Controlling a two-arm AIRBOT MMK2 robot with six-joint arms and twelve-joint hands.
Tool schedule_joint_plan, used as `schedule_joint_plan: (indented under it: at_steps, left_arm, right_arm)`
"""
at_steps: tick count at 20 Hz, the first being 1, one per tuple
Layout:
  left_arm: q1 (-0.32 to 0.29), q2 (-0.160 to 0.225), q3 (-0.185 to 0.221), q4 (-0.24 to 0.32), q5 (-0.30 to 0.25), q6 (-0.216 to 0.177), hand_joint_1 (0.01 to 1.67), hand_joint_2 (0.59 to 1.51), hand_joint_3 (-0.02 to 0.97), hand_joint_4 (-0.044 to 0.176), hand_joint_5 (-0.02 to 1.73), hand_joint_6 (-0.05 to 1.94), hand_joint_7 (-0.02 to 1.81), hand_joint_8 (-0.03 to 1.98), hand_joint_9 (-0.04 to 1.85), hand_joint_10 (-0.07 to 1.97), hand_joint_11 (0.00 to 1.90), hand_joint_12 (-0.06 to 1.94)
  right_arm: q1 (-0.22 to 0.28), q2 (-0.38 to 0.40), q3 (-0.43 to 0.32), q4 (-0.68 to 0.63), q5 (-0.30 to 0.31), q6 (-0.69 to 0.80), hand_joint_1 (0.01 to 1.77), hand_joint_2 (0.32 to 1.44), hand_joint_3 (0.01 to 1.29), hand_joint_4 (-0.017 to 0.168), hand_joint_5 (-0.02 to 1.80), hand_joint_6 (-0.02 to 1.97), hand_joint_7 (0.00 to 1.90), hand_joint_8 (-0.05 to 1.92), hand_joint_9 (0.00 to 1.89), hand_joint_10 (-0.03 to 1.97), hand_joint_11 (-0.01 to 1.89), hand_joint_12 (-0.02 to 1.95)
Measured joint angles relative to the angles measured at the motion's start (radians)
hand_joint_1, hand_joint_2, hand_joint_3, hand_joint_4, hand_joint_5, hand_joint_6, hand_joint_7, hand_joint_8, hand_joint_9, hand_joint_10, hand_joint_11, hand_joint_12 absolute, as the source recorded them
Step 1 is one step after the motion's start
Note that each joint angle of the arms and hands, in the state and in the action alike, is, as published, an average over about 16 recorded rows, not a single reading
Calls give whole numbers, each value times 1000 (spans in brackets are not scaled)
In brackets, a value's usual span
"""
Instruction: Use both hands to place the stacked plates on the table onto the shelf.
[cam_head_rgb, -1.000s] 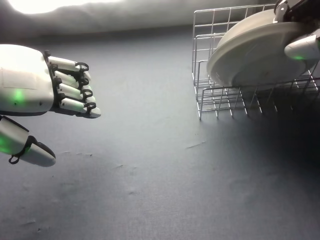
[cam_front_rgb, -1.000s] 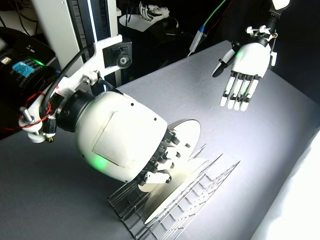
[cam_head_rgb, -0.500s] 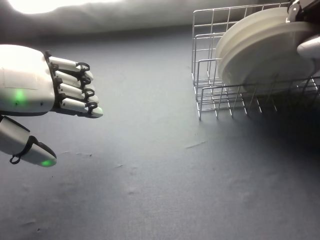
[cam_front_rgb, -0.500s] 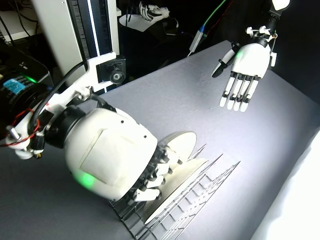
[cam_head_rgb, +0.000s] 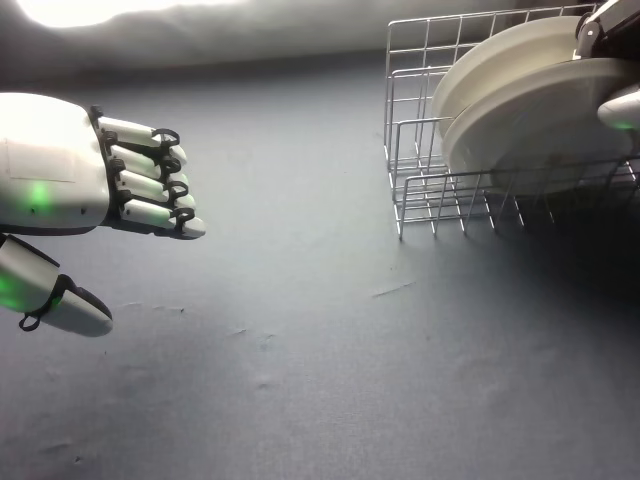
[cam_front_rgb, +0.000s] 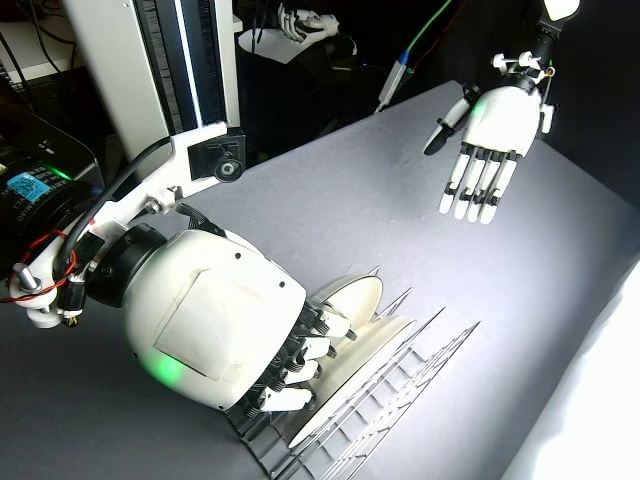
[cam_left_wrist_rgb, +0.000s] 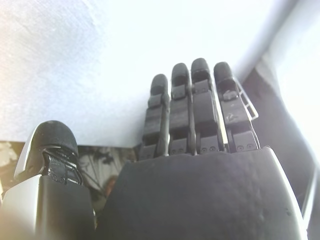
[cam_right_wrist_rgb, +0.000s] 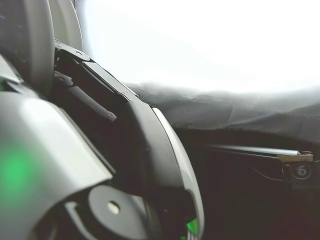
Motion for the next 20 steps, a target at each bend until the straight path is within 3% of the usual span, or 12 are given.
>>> schedule_joint_plan:
  at_steps: [3, 15, 20]
  left_arm:
    - [5, 0, -3, -1, 0, -1, 14, 1155, 17, 8, 235, 8, 286, 0, 267, 9, 14, 482]
    - [44, 10, -41, -13, -3, -6, 13, 1154, 16, 8, 248, 7, 290, 1, 269, 9, 14, 484]
    - [61, 19, -57, -18, -5, -8, 13, 1153, 16, 7, 245, 7, 292, 0, 270, 9, 15, 486]
  right_arm:
    - [-4, 0, -2, -2, 7, 0, 1283, 1092, 14, -10, 818, 991, 954, 877, 851, 1070, 571, 1385]
    - [45, 8, -54, -19, 30, 1, 1118, 1104, 14, -4, 681, 382, 789, 221, 611, 494, 177, 1462]
    - [81, 10, -103, -109, 50, 2, 1042, 1068, 14, -3, 657, 150, 756, 55, 539, 486, 76, 1489]
